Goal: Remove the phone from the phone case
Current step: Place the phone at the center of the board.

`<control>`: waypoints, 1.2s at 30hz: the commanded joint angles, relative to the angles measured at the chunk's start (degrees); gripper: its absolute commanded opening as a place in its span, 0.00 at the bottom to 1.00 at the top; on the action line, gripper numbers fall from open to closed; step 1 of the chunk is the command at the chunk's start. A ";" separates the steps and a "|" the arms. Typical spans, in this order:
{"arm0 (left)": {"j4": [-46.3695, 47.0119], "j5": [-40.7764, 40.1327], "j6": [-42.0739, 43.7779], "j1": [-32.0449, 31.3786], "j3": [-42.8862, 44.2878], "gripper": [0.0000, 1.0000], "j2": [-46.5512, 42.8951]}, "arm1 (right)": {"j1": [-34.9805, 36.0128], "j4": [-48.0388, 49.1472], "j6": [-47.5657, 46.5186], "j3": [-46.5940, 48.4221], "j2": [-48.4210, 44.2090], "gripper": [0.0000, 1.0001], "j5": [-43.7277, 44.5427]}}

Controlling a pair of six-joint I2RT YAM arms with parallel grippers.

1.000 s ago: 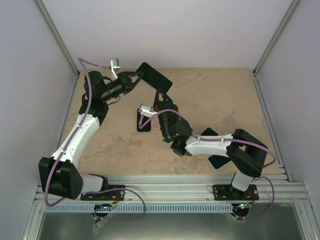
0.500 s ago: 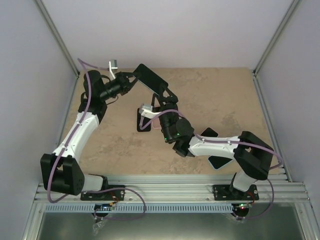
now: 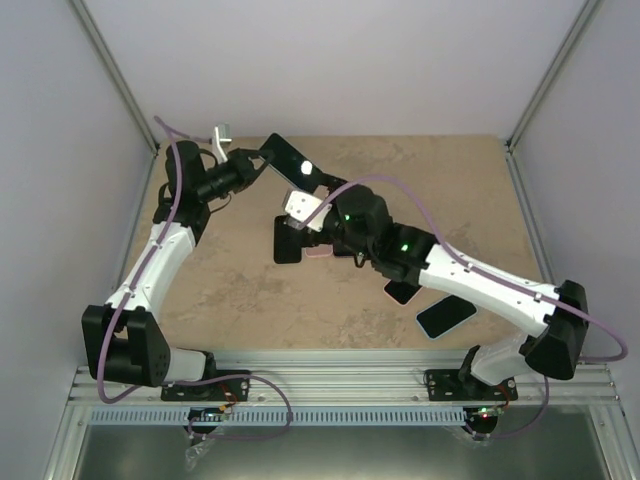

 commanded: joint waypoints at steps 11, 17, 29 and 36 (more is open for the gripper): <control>9.51 22.31 10.03 -0.04 -1.95 0.00 0.37 | -28.89 -20.19 32.08 4.99 -4.58 0.98 -59.84; 8.49 26.35 14.42 -3.87 -3.15 0.00 -1.05 | -33.00 -12.45 44.18 -4.03 -7.35 0.87 -68.46; 3.28 29.51 21.37 -9.36 -2.90 0.00 -1.70 | -33.67 -5.20 53.24 -13.79 -7.73 0.57 -75.07; -2.55 28.83 27.26 -10.97 -2.32 0.00 -1.82 | -34.57 -3.41 57.16 -14.00 -6.26 0.43 -77.32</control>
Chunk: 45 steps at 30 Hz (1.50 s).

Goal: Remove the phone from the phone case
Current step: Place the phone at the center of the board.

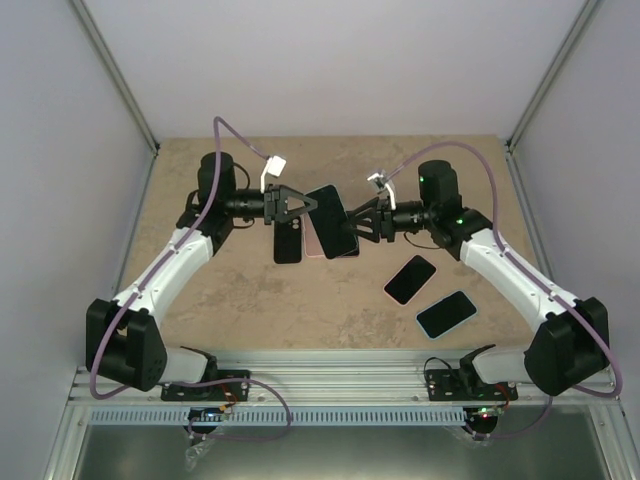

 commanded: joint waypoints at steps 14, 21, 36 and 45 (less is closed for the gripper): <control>-6.65 -1.64 9.04 -3.04 2.26 0.00 -0.33 | -0.73 3.95 5.10 0.51 1.73 0.03 -5.48; -7.71 -3.89 8.07 -3.04 3.27 0.55 0.76 | -2.48 5.24 6.74 -0.40 1.47 0.01 -6.27; -11.54 -14.57 10.15 -2.96 6.22 0.99 2.14 | -21.01 7.56 10.98 -9.98 5.17 0.01 -3.02; -12.02 -16.22 10.99 -2.96 5.27 0.99 1.24 | -24.33 5.95 8.30 -6.49 17.66 0.01 -2.60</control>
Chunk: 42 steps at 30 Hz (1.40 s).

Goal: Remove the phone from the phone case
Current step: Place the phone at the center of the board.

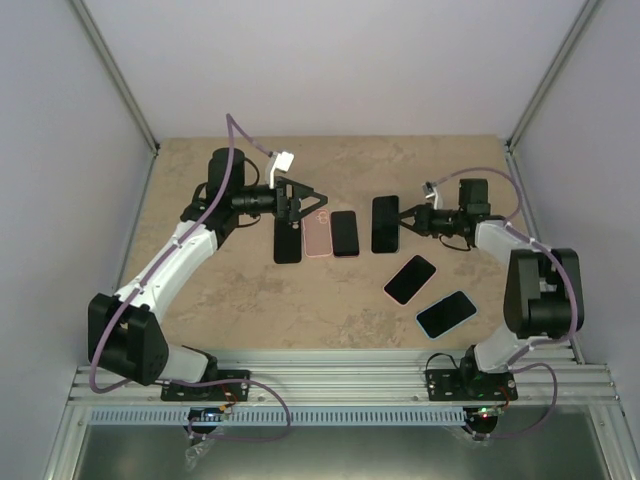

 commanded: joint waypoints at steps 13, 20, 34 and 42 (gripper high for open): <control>0.87 -1.54 0.91 -0.18 -1.25 0.99 -1.59 | 0.12 4.32 0.15 6.46 16.56 0.01 -3.34; 1.61 -1.53 -0.05 -0.18 -1.24 0.99 -0.87 | 0.69 4.42 0.48 8.70 20.53 0.01 -4.35; 3.06 -1.69 -1.23 -0.18 -2.46 0.99 -0.44 | 2.37 7.90 3.87 10.62 26.00 0.00 -6.37; 3.02 -2.04 -1.17 -0.18 -2.96 0.99 -1.04 | 2.29 6.13 2.15 13.13 27.98 0.01 -4.76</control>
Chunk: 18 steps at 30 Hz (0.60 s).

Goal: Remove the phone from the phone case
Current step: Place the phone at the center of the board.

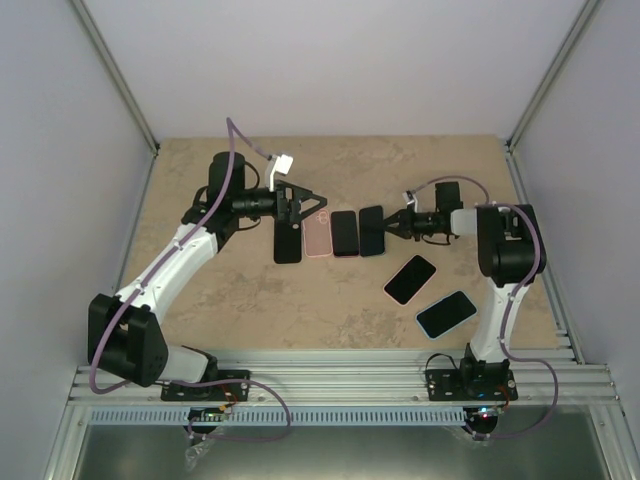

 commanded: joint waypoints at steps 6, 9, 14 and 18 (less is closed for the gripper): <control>2.00 -0.69 -0.37 -0.18 -1.33 0.99 -0.72 | -0.05 -1.52 -2.11 4.58 2.96 0.05 -1.13; 2.47 -0.40 -0.85 -0.18 -1.43 0.99 -0.73 | -0.05 -2.00 -2.51 5.61 3.74 0.04 -0.98; 2.66 -0.48 -0.84 -0.18 -1.82 0.99 -0.98 | -0.20 -3.19 -3.12 6.05 4.30 0.14 0.21; 2.58 -0.70 -0.77 -0.18 -2.13 0.99 -1.31 | -0.23 -5.41 -4.12 6.49 3.56 0.29 2.03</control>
